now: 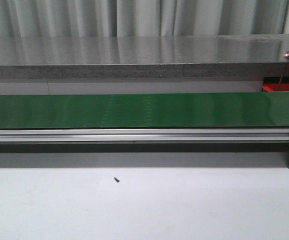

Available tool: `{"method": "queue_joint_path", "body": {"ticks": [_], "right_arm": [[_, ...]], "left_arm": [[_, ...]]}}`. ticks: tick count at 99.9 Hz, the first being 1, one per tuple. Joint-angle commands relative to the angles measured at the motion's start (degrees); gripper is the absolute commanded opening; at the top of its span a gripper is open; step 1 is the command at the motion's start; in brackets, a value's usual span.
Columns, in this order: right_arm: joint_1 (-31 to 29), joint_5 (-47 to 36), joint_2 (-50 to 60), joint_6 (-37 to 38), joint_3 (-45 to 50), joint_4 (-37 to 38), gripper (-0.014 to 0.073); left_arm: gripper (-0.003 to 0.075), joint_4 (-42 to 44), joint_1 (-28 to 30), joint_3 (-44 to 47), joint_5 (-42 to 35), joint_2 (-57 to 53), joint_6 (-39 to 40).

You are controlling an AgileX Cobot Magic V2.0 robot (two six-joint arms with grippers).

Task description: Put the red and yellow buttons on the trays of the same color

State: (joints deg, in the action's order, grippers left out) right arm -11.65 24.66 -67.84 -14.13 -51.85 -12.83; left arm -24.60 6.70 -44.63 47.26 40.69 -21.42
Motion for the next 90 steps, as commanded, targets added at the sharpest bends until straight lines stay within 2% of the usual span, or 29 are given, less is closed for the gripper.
{"method": "queue_joint_path", "body": {"ticks": [1,38,90], "right_arm": [[1.5,-6.7,4.6,-0.3,2.8,-0.6,-0.007],[8.8,-20.2,20.5,-0.3,17.2,-0.3,-0.0069],[9.0,-18.8,42.5,-0.2,28.8,-0.7,-0.0069]], "left_arm": [[-0.002,-1.8,-0.2,-1.6,-3.8,-0.2,-0.2],[-0.002,-1.8,-0.2,-1.6,-3.8,-0.2,-0.2],[-0.002,-1.8,-0.2,-1.6,-3.8,-0.2,-0.2]]}}
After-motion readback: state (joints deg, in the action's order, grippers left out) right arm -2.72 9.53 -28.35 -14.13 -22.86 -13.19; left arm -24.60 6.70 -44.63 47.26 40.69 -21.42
